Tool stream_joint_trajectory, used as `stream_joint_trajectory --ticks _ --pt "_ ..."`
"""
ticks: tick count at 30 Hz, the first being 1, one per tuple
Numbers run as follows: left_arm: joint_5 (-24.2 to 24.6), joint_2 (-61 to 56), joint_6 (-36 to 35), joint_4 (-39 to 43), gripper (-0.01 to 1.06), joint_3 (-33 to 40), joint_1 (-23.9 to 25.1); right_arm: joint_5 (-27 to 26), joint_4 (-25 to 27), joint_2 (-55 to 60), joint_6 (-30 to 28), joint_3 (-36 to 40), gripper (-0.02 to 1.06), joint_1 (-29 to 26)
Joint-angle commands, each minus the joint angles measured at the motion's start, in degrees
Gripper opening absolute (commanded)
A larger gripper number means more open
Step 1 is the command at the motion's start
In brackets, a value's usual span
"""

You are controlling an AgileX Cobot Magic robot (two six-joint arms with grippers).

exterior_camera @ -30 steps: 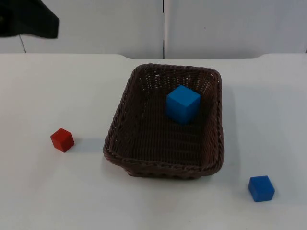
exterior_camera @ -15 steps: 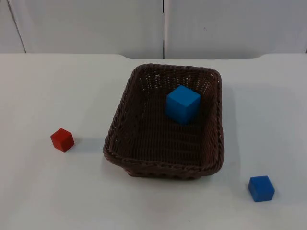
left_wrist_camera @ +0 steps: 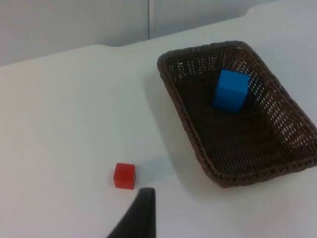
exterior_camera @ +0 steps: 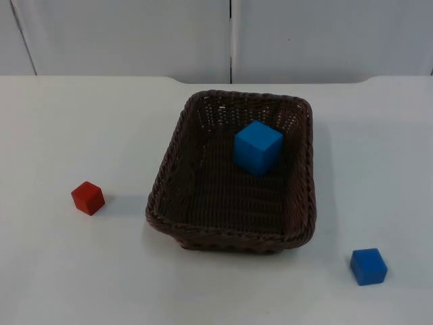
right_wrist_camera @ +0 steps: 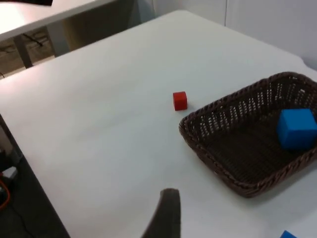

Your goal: Pick up the basket with the left hand and place the largest block into the basket with the right hand.

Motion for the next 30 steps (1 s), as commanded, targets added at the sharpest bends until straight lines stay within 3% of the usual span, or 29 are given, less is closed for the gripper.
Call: stream_joint_trajectory --ticks 1,9,14,24,28,30 --pt "2.6 -3.3 0.0 1.2 0.97 0.5 -0.2 1.9 -0.1 -2.5 0.0 0.4 0.74 0.4" --pt "11.4 -12.1 0.2 2.9 0.97 0.5 -0.2 7.6 -0.1 -10.6 0.0 0.4 0.74 0.4" --pt "14.9 -15.4 1.2 3.1 0.97 0.5 -0.2 8.5 -0.3 -14.7 0.0 0.4 0.74 0.4" --pt "14.5 -21.6 1.1 2.1 0.97 2.8 -0.2 12.4 -0.5 -15.9 2.3 -0.1 0.74 0.4" --pt "14.9 -24.0 1.1 2.6 0.97 2.8 -0.2 19.5 -2.0 -15.9 2.4 -1.4 0.74 0.4" --pt "14.9 -24.0 1.1 2.6 0.97 2.8 -0.2 20.6 -2.4 -15.9 2.4 -1.4 0.74 0.4"
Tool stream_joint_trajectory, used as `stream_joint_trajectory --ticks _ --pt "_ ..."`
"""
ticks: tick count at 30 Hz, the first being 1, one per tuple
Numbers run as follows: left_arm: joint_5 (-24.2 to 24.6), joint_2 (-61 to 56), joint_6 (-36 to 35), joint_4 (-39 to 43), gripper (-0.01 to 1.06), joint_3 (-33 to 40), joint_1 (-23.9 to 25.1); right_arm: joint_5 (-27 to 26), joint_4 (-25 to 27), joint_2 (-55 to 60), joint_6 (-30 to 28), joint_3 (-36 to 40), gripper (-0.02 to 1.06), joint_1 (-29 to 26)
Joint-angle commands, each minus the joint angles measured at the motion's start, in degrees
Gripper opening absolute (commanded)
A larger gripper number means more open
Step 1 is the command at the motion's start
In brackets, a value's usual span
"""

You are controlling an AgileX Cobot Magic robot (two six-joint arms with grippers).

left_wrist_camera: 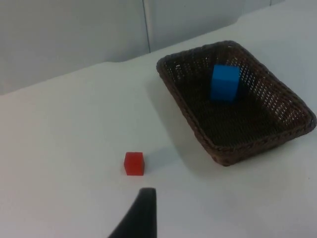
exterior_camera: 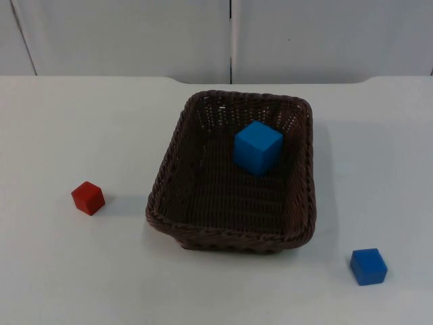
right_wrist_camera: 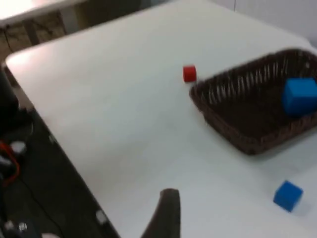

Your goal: Pick up the basket with the left hand and place the largest block into the basket with the right hand.

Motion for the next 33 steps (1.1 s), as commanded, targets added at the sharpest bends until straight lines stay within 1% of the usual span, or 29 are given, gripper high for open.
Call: stream_joint_trajectory --ticks 1,4,5,6,8,10,13,14,24,29,33 --pt "0.1 -0.3 0.0 0.0 0.97 0.2 -0.2 2.9 -1.7 -0.2 0.2 -0.5 0.74 -0.1" --pt "2.4 -0.3 0.0 -0.4 0.97 0.6 -0.2 3.9 -5.5 -0.2 1.2 -0.5 0.74 -0.1" --pt "2.7 -0.3 -0.4 0.0 0.97 0.8 -0.2 3.9 -6.1 -0.2 1.9 -0.5 0.74 -0.1" --pt "2.7 -0.3 -0.4 0.0 0.97 0.8 -0.2 3.9 -6.1 -0.2 1.9 -0.5 0.74 -0.1" --pt "2.6 -0.3 -2.3 1.2 0.97 0.8 -0.2 3.8 -5.9 -0.2 2.0 -0.5 0.74 -0.1" --pt "2.6 -0.3 -5.7 3.6 0.97 1.0 -0.2 3.8 -5.8 -0.2 2.4 -0.5 0.74 -0.1" --pt "3.1 -0.3 -7.6 5.5 0.97 1.5 -0.2 3.5 -5.7 -0.2 2.5 -0.2 0.74 -0.1" --pt "3.1 -0.3 -7.8 5.7 0.97 1.6 -0.2 2.3 -5.6 -0.2 2.5 1.1 0.74 -0.1" --pt "3.3 -0.3 -8.1 5.9 0.97 1.8 -0.2 2.7 -5.6 -0.2 2.8 1.3 0.74 -0.2" --pt "3.3 -0.3 -10.4 7.6 0.97 1.8 -0.2 2.7 -5.8 -0.2 2.9 1.3 0.74 -0.2" --pt "3.3 -0.3 -10.5 7.7 0.97 1.8 -0.2 2.7 -6.0 -0.2 3.5 1.3 0.74 -0.2"
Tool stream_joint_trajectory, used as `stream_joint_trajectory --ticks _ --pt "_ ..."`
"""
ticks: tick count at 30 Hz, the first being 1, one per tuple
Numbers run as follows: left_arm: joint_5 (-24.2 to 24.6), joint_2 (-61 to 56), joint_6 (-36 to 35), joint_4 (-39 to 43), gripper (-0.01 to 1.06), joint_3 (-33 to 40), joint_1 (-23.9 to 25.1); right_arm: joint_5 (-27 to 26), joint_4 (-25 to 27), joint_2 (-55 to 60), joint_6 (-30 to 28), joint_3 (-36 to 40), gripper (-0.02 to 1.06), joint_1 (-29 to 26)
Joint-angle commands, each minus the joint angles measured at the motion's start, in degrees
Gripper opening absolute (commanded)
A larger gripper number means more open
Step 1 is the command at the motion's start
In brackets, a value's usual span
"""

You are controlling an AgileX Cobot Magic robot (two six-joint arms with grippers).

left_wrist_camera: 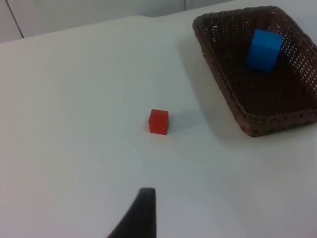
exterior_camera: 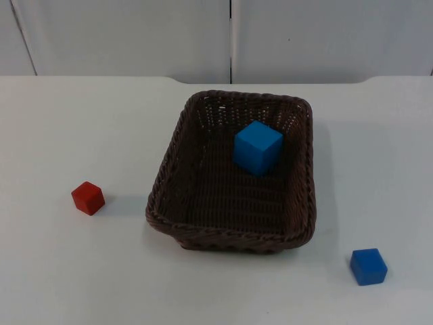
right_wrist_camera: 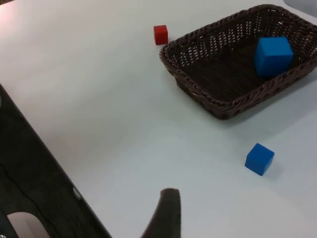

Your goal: Pick up the basket with the left hand and place the largest block into the basket with the right hand.

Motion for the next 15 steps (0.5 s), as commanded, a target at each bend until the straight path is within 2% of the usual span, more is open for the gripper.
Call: stream_joint_trajectory --ticks 1,15 --pt "0.0 -0.3 -0.8 0.6 0.97 0.3 -0.2 -0.6 -0.3 -0.2 0.3 0.0 0.74 -0.2" --pt "-0.1 -0.3 -0.8 -0.2 0.97 0.3 -0.2 -0.6 -0.5 -0.2 0.3 0.0 0.75 -0.2"
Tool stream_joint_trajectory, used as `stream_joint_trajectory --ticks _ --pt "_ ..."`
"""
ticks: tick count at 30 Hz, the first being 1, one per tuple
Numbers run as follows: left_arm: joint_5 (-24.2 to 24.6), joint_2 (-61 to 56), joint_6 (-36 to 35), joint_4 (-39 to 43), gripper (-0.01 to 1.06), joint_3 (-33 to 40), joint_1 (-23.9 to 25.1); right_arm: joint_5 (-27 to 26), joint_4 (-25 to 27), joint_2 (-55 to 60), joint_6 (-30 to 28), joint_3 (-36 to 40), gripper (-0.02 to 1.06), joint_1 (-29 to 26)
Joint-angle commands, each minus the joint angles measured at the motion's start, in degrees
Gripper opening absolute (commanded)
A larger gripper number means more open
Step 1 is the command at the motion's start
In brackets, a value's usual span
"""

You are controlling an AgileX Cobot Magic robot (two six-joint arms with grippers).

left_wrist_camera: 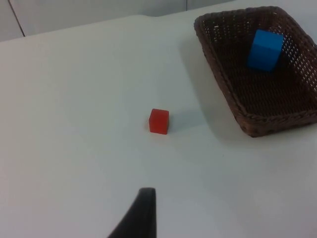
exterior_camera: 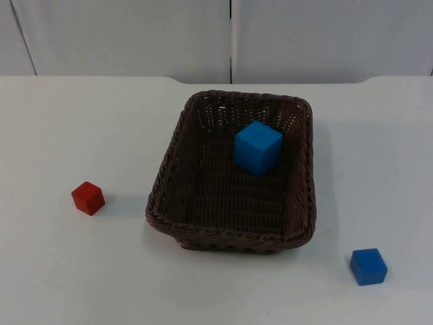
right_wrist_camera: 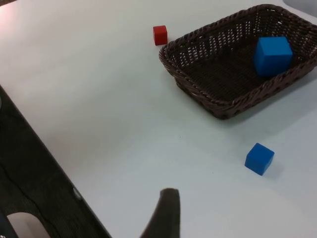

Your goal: Pick up the basket with the left hand and place the largest block into the basket with the right hand.

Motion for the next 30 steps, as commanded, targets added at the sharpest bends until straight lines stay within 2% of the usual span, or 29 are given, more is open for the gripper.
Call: stream_joint_trajectory --ticks 1,3,7,10,15,24,27,30 --pt "-0.1 -0.3 -0.4 -0.3 0.97 0.3 -0.2 -0.6 -0.4 -0.2 0.3 0.0 0.78 -0.2" --pt "-0.1 -0.3 -0.4 -0.3 0.97 0.3 -0.2 -0.6 -0.7 -0.2 0.4 0.0 0.82 -0.2" --pt "-0.1 -0.3 -0.4 -0.3 0.97 0.3 -0.2 -0.6 -0.7 -0.2 0.4 0.0 1.04 -0.2" --pt "-0.1 -0.3 -0.4 -0.3 0.97 0.3 -0.2 -0.6 -1.0 -0.2 1.0 0.0 1.05 -0.2" --pt "-0.1 -0.3 -0.4 -0.3 0.97 0.3 -0.2 -0.6 -5.1 -0.2 6.9 0.2 1.05 -0.2" --pt "-0.1 -0.3 -0.4 -0.3 0.97 0.3 -0.2 -0.6 -4.3 -0.2 5.0 0.2 1.05 -0.2" --pt "-0.1 -0.3 -0.4 -0.3 0.99 0.3 -0.2 -0.6 -4.0 -0.2 4.6 0.2 1.05 -0.2" --pt "-0.1 -0.3 -0.4 -0.3 1.05 0.3 -0.2 -0.6 -4.0 -0.2 4.5 0.2 1.05 -0.2"
